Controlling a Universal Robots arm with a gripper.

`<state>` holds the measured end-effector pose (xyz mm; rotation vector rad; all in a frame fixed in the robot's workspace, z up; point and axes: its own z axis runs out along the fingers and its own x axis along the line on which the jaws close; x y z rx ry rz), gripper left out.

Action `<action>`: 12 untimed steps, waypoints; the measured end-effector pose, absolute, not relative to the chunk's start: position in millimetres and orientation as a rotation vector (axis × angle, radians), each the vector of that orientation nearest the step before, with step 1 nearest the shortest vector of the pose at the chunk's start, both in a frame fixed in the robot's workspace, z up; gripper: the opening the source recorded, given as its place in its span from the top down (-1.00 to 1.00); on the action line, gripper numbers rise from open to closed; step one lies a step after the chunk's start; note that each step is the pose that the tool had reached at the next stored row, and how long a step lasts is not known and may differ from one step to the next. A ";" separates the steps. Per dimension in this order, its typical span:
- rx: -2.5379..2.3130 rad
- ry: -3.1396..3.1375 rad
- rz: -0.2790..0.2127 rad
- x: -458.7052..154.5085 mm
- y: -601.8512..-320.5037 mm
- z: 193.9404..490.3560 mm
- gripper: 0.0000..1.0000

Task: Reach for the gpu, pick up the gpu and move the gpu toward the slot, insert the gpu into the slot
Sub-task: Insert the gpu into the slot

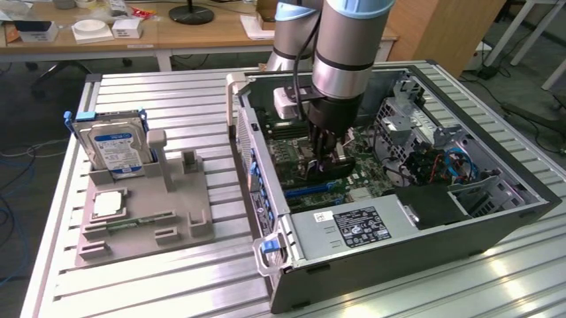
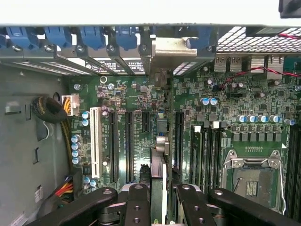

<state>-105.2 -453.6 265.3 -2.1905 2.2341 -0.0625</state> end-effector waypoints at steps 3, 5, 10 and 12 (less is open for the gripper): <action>-2.191 2.234 -0.062 -105.3 -453.7 263.2 0.47; -2.191 2.234 -0.062 -105.4 -453.8 261.9 0.47; -2.191 2.234 -0.062 -105.6 -453.8 259.3 0.47; -2.191 2.234 -0.062 -105.7 -453.8 258.3 0.47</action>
